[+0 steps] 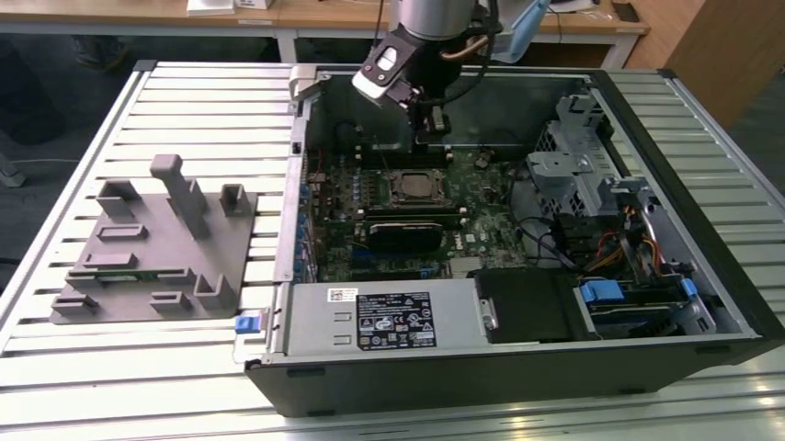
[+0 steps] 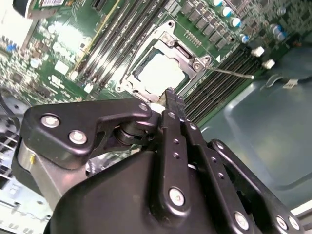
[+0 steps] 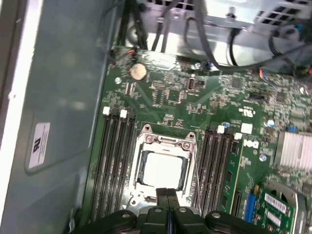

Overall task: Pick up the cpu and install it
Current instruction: 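Install the first cpu locking lever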

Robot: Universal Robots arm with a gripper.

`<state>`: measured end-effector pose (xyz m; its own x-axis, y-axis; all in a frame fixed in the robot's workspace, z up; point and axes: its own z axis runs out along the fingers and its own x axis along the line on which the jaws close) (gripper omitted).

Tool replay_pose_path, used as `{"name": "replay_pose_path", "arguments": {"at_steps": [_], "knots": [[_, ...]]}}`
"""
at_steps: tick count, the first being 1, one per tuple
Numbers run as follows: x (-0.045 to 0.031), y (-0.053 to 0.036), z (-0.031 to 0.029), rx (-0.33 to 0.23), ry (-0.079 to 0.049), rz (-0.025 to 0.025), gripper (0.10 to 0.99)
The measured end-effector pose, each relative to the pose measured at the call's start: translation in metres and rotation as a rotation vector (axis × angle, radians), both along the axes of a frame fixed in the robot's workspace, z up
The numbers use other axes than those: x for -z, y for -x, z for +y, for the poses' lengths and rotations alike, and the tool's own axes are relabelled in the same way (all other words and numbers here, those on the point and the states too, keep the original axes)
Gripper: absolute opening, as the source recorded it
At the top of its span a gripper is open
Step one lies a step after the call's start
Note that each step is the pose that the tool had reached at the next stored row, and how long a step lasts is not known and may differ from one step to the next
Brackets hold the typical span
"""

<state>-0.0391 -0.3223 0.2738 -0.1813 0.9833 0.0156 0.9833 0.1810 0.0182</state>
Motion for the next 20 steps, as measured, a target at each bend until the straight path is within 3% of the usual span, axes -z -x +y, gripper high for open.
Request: {"name": "replay_pose_path", "arguments": {"at_steps": [20], "knots": [[0.0031,0.0,0.0,-0.37,0.001,0.0001,0.106]]}}
